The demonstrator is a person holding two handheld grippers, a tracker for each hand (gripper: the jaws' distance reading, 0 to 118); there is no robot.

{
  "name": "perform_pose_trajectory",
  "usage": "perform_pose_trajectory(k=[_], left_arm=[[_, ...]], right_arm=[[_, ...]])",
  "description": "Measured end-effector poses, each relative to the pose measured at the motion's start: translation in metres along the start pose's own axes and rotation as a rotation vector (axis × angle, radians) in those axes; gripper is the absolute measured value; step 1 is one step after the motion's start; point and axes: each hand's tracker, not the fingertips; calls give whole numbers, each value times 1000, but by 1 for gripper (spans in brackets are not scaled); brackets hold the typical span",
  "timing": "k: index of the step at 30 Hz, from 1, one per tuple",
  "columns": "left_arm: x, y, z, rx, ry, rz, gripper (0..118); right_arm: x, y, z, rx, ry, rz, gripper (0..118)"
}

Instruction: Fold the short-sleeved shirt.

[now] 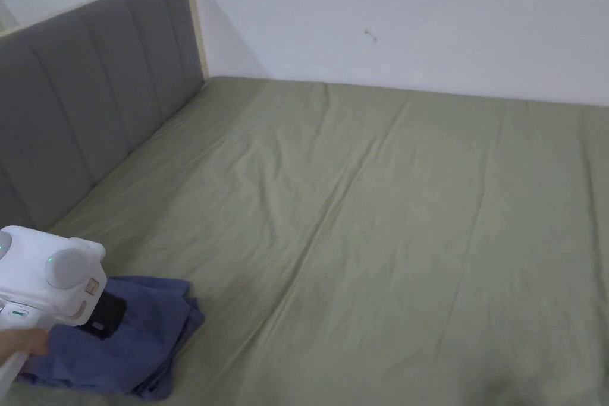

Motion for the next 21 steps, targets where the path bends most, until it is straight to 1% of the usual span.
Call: perform_pose_trajectory(k=[1,2,3,4,5,6,7,8,11,13,14,16,18,19,20,21], left_arm=[[9,-5,12,17,-36,15,65],[18,-6,23,102,-44,21,38],[28,-10,31,139,-66,38,15],[42,-15,40,173,-89,64,6],[57,-23,49,201,-101,97,5],[71,-30,58,214,-153,100,1],[84,-38,58,239,-218,83,0],[99,-46,68,284,-235,110,0],[145,-62,94,363,-286,119,0],[178,-71,112,393,-337,-8,0],[190,-76,120,416,-337,-12,0],[215,-86,141,476,-294,21,0],[228,-93,159,558,-303,24,0],[236,-98,171,586,-274,30,0],[240,-102,180,630,-265,42,0],[244,-109,191,689,-256,68,0]], right_arm=[[2,-1,1,6,7,-3,0],[3,-2,2,10,13,-6,0],[4,-2,4,13,18,-7,0],[4,-3,8,20,16,-8,0],[5,-4,12,33,13,-6,0],[4,-4,18,48,18,1,0],[4,-3,24,67,31,8,0],[3,-2,29,92,40,8,0],[5,0,43,150,66,-7,0],[10,1,48,188,72,-18,0],[12,2,52,203,70,-23,0],[12,0,66,300,59,-35,0],[10,-2,80,389,23,-27,0],[7,-2,90,444,-30,-35,0],[2,-4,98,466,-126,-9,0],[-11,-7,114,577,-210,28,0]])
